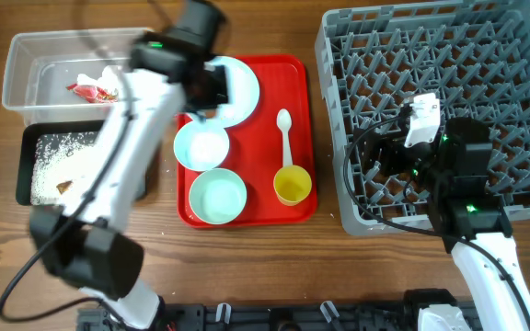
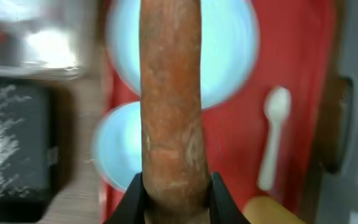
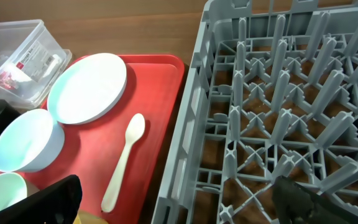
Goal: Sort waste into correct bins and load items into the dishwasher rack
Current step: 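Grasp the carrot with the left gripper and place it on the black tray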
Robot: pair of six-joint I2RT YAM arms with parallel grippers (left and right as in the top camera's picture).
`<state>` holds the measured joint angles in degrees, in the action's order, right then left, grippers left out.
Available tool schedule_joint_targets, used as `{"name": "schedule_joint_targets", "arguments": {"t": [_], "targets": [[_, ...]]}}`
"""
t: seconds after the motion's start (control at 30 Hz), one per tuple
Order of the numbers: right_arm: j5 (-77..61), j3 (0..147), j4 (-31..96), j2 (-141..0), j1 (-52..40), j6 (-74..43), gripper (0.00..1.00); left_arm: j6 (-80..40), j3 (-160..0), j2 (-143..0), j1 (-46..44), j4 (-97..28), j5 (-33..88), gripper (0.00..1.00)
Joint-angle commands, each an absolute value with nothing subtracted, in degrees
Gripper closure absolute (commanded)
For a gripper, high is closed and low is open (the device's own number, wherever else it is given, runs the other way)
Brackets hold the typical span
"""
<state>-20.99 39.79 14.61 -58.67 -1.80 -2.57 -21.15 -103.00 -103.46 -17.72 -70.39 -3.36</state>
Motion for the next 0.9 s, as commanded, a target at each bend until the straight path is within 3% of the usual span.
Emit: {"name": "schedule_joint_targets", "arguments": {"t": [0.0, 0.23, 0.47, 0.53, 0.7, 0.87], "targets": [[-22.0, 40.9, 14.7, -59.0, -1.8, -3.2, 0.0, -30.0, -103.4, -102.2, -5.1, -74.8, -10.5, 0.96], [-22.0, 40.9, 15.9, -59.0, -1.8, -3.2, 0.0, -56.1, -95.3, -102.4, 17.5, -72.6, -9.3, 0.96], [-22.0, 40.9, 15.9, -59.0, -1.8, -3.2, 0.0, -57.5, -74.3, -102.5, 19.7, -51.8, -6.5, 0.95], [-22.0, 40.9, 15.9, -59.0, -1.8, -3.2, 0.0, -57.5, -70.4, -102.5, 19.7, -46.5, -6.5, 0.83], [-22.0, 40.9, 16.0, -59.0, -1.8, -3.2, 0.0, -57.5, -66.4, -102.5, 19.8, -40.6, -6.5, 0.75], [-22.0, 40.9, 15.9, -59.0, -1.8, -3.2, 0.0, -55.8, -66.4, -102.5, 19.8, -40.4, -6.5, 0.56]]}}
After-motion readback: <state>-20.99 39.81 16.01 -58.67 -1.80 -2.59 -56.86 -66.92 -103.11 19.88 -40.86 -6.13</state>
